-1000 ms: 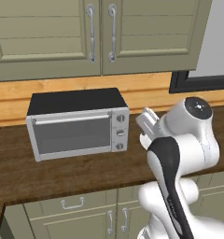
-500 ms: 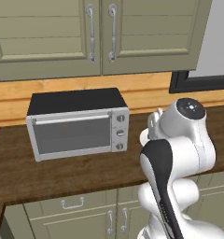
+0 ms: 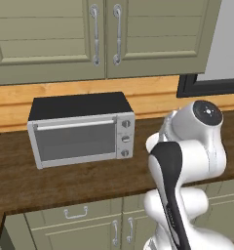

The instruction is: Pick up the kebab skewer and baguette bread, and place them inside the toaster oven. Close the toaster oven door and start by setting the timer.

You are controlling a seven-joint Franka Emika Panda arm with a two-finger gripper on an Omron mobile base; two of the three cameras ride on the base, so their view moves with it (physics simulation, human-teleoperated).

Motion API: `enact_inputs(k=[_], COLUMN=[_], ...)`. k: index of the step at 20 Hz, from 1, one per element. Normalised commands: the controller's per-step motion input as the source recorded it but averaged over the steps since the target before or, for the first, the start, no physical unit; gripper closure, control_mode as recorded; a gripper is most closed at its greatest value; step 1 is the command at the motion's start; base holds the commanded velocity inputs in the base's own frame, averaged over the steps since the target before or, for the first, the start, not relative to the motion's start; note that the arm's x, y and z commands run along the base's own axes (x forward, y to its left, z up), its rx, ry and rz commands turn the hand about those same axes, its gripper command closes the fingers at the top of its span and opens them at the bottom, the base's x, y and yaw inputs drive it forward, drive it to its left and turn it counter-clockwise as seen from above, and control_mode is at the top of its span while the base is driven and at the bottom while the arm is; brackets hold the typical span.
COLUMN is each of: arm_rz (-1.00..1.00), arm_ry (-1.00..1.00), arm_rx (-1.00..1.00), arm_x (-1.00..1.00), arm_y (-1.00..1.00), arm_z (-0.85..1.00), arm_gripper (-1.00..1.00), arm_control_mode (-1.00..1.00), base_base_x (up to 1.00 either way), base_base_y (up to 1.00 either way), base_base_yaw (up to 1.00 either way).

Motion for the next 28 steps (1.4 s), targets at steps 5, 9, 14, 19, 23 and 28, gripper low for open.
enact_inputs(k=[5,9,14,19,23,28], arm_rz=[-0.49,-0.48,-0.1,0.19,0.38,0.51], arm_ry=[-0.57,-0.47,-0.26,0.04,0.08,0.15], arm_rx=[0.14,0.22,-0.07,-0.42,-0.56,-0.68], arm_x=[-0.02,-0.06,-0.15,-0.02,0.0,-0.03], arm_y=[0.12,-0.02,0.03,-0.04,-0.14,-0.1], arm_z=[-1.0,-1.0,-0.72,-0.03,-0.06,-0.04], arm_gripper=[-1.0,-1.0,-1.0,-1.0,-1.0,-1.0], arm_control_mode=[-1.0,-1.0,-1.0,-1.0,-1.0,-1.0], base_base_x=[0.0,0.0,0.0,0.0,0.0,0.0], base_base_y=[0.0,0.0,0.0,0.0,0.0,0.0], base_base_yaw=[0.0,0.0,0.0,0.0,0.0,0.0])
